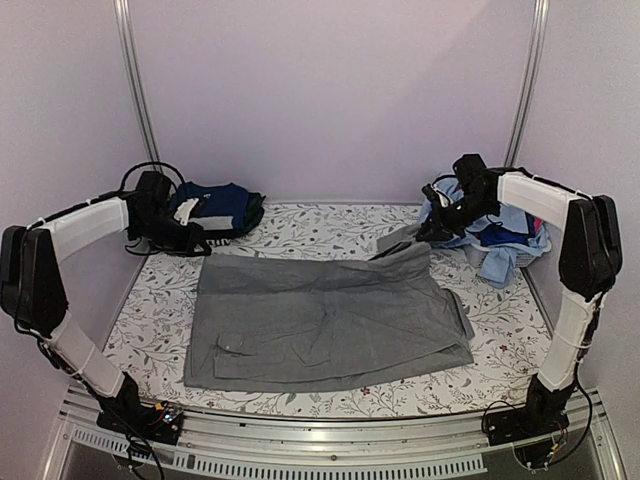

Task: Fold and stack the mixed laundry pile
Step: Fold the 1/3-folded shirt at the center of the board.

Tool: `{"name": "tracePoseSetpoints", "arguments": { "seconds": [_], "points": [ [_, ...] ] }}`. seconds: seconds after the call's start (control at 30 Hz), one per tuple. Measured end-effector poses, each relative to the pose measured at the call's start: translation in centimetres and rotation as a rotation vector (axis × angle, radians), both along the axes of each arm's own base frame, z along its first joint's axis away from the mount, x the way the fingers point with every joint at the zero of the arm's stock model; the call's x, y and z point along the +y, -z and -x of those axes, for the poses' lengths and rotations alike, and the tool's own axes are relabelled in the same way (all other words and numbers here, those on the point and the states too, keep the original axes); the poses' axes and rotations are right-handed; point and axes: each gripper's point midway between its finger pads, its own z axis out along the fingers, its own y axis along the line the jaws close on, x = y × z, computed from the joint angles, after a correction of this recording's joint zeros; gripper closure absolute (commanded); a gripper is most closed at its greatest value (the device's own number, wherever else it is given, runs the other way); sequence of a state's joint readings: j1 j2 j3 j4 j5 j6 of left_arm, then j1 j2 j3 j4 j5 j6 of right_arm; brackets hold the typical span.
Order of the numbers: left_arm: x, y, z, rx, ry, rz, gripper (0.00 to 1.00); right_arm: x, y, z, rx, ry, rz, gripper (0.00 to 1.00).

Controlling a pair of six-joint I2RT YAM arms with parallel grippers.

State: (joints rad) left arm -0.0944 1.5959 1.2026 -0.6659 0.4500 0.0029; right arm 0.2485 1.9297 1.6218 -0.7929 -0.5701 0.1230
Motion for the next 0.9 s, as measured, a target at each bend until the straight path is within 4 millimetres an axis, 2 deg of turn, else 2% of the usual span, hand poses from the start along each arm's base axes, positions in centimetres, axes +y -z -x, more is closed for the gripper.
{"name": "tracePoseSetpoints", "arguments": {
  "seconds": [0.1, 0.23, 0.47, 0.53, 0.57, 0.63, 0.7, 0.9],
  "points": [
    [-1.4, -0.4, 1.5, -0.025, 0.066, -0.045, 1.0, -0.3, -0.2, 1.8, 0.013, -0.007, 0.004, 1.0],
    [-3.0, 1.2, 4.2, 0.028, 0.156, -0.109, 1.0, -0.7, 1.1, 4.8, 0.068, -0.018, 0.019, 1.0],
    [-3.0, 3.6, 7.6, 0.129, 0.236, -0.276, 0.99, -0.9, 3.2, 9.0, 0.146, -0.047, 0.044, 1.0],
    [-2.7, 3.9, 8.3, 0.155, 0.249, -0.315, 0.81, -0.9, 3.7, 9.8, 0.159, -0.058, 0.05, 1.0],
    [-2.5, 3.9, 8.5, 0.167, 0.258, -0.336, 0.78, -0.8, 4.0, 10.2, 0.167, -0.063, 0.052, 1.0],
    [-2.3, 3.6, 8.5, 0.183, 0.267, -0.379, 0.76, -0.8, 4.5, 10.8, 0.182, -0.075, 0.06, 1.0],
    [-2.0, 3.4, 8.3, 0.185, 0.273, -0.418, 0.67, -0.7, 4.9, 11.3, 0.191, -0.087, 0.067, 1.0],
    [-1.4, 2.3, 7.5, 0.165, 0.246, -0.473, 0.55, 0.2, 5.9, 13.1, 0.215, -0.147, 0.071, 1.0]
  ]
}}
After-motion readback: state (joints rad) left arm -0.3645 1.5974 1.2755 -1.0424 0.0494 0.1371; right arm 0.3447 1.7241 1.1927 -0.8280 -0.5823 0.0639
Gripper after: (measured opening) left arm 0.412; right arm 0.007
